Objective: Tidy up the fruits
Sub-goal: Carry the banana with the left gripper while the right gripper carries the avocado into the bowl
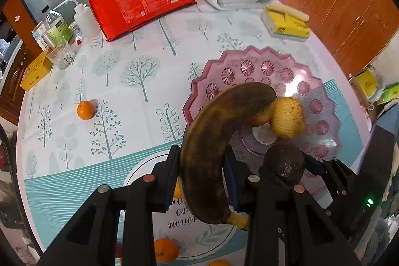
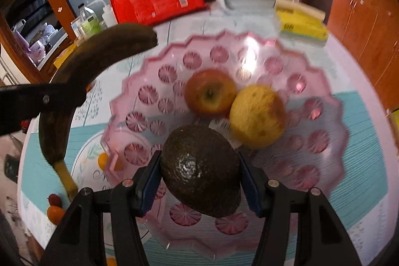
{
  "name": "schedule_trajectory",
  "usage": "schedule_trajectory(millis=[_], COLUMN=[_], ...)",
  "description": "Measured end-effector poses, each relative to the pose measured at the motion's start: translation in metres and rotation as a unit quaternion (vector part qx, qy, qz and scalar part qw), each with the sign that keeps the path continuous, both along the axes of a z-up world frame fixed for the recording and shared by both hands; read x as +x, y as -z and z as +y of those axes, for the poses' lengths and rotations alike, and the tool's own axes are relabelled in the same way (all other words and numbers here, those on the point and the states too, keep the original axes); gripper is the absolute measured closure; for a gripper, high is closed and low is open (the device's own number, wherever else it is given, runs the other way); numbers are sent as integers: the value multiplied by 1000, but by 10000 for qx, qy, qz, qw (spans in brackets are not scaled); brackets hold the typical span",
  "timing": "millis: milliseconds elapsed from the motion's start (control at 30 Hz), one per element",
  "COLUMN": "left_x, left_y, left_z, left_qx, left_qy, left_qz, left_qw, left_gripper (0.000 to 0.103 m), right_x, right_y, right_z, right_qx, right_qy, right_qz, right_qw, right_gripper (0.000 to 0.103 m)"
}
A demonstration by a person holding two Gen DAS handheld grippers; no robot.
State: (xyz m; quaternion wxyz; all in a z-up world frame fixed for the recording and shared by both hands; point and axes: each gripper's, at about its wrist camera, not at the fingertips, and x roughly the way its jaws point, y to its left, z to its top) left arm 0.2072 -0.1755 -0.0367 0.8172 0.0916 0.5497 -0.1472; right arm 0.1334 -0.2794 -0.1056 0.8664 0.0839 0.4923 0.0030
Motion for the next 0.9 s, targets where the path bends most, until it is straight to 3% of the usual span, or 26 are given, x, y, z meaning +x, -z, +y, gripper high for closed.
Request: schedule_trajectory(millis=[267, 533, 900], left_x=[13, 20, 20], left_y=[20, 44, 60], left_z=[-24, -53, -68], left_qx=[259, 346, 543], left_qy=[85, 145, 144], left_qz=[144, 319, 367], left_qw=[9995, 9988, 9977], left_gripper=[71, 71, 69], right_x=[-12, -22, -29], right_y=[-15, -14, -14], right_z=[-20, -57, -58], right_qx=[17, 254, 41], right_qy=[249, 908, 797], right_qz=[-585, -678, -747], right_qw=[9980, 9932, 9940], right_gripper=[40, 40, 40])
